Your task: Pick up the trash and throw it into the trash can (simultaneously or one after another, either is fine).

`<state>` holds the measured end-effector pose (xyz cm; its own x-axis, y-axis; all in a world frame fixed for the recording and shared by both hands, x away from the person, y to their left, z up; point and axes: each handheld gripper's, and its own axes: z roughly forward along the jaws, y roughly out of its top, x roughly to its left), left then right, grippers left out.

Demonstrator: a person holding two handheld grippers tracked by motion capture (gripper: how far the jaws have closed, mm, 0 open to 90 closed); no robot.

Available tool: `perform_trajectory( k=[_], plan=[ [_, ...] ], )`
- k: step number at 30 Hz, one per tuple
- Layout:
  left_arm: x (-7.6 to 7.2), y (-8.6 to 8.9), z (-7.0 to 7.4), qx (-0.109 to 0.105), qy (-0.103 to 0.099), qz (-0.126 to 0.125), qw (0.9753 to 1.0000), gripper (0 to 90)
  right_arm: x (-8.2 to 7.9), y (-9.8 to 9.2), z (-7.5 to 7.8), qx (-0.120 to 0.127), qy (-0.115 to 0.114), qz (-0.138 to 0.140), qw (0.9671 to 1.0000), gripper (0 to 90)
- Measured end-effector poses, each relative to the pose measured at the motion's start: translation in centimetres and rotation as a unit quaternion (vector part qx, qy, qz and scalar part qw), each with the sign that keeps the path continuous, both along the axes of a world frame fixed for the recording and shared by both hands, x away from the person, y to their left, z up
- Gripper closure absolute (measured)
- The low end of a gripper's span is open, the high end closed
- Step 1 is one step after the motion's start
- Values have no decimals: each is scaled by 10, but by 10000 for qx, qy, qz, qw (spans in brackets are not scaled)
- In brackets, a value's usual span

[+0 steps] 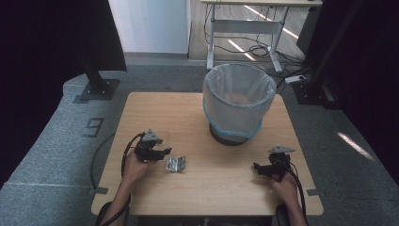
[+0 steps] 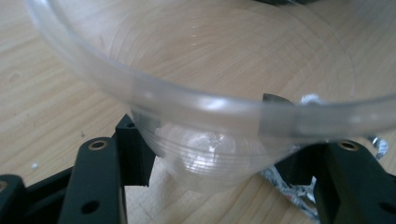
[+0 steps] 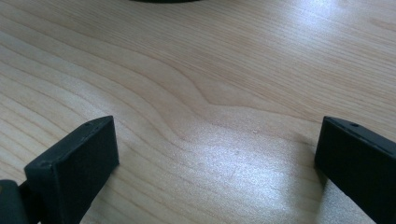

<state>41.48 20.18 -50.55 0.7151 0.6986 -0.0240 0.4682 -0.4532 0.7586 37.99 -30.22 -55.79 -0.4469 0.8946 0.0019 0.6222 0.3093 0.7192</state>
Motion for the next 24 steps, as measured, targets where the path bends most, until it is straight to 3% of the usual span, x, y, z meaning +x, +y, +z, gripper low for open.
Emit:
perform_trajectory(
  k=[6,24],
  plan=[
    [4,-3,15,-136,-34,-39,9999,397,0,0,0,2,4,4,10000,0],
    [16,-19,58,-140,-156,-194,9996,397,0,0,0,6,10,3,10000,0]
  ],
)
